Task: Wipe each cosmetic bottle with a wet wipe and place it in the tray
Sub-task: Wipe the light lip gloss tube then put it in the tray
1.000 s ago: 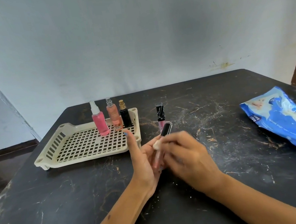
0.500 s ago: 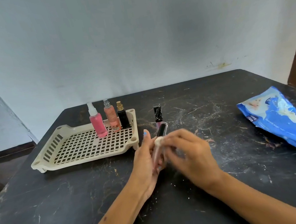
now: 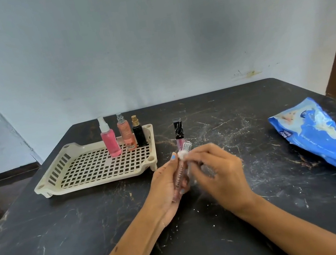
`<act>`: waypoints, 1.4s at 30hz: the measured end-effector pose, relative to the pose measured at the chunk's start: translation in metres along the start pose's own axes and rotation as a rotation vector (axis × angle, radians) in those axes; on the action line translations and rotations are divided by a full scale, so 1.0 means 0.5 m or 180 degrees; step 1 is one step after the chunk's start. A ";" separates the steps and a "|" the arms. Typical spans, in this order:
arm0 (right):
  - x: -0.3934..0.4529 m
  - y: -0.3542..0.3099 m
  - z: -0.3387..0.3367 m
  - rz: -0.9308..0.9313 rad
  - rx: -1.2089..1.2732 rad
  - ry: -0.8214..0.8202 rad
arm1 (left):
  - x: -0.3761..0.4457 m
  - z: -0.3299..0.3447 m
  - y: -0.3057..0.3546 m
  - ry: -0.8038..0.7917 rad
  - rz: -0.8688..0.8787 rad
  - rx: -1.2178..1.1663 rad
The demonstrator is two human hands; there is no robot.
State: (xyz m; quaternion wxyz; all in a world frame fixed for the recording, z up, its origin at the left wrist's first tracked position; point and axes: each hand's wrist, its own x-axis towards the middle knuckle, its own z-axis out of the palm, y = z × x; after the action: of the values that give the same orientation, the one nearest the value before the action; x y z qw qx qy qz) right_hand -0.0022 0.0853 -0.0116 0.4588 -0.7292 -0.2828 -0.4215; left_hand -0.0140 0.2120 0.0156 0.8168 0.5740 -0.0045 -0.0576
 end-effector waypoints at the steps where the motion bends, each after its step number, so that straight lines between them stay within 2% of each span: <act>1: 0.004 0.004 -0.004 0.0150 -0.0060 0.0186 | 0.000 0.000 -0.002 -0.0034 -0.0020 0.0048; 3: 0.009 0.009 -0.010 0.0330 -0.0115 0.0381 | 0.001 0.000 -0.003 -0.0099 -0.0014 0.0147; 5: 0.007 0.006 -0.010 0.0211 -0.0107 0.0250 | -0.001 0.001 0.000 -0.0124 -0.0024 0.0125; 10: -0.014 -0.025 0.005 -0.0656 0.0135 -0.0607 | 0.003 -0.009 0.008 -0.0003 -0.0381 -0.0505; 13: -0.024 -0.034 0.014 -0.1067 0.0017 -0.1019 | 0.008 -0.009 0.007 0.0254 -0.0377 -0.0497; 15: -0.022 -0.028 0.017 -0.0898 -0.0056 -0.0894 | 0.008 -0.007 0.005 0.0253 -0.0166 -0.0538; 18: -0.008 -0.011 0.011 -0.0226 -0.0023 -0.0341 | 0.011 -0.013 -0.001 0.0005 0.0009 -0.0532; 21: 0.005 0.006 -0.005 0.0290 -0.0136 0.0125 | 0.008 -0.011 -0.005 -0.0153 -0.0027 -0.0201; 24: 0.011 0.012 -0.013 0.0553 -0.0275 0.0294 | 0.004 -0.004 -0.004 -0.0176 -0.0124 -0.0165; 27: 0.007 -0.002 -0.011 0.0201 -0.0184 0.0121 | 0.003 -0.003 0.000 -0.0205 -0.0171 -0.0270; 32: -0.015 -0.030 0.011 -0.0603 0.0097 -0.0563 | 0.009 -0.012 0.004 -0.0130 -0.0450 -0.0750; 34: -0.014 -0.025 0.015 -0.0560 0.0016 -0.0461 | 0.010 -0.011 0.004 -0.0188 -0.0469 -0.0849; 38: 0.002 -0.014 0.005 0.0022 -0.0117 0.0093 | 0.006 -0.008 0.004 -0.0158 -0.0314 -0.0660; 42: -0.007 -0.022 0.007 -0.0309 -0.0093 -0.0221 | 0.010 -0.011 0.003 -0.0140 -0.0450 -0.0789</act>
State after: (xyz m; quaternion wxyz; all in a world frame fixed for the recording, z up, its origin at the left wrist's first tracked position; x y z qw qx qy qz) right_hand -0.0114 0.0932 -0.0109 0.4171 -0.7355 -0.3274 -0.4218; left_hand -0.0086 0.2172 0.0148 0.8750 0.4663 0.0252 -0.1276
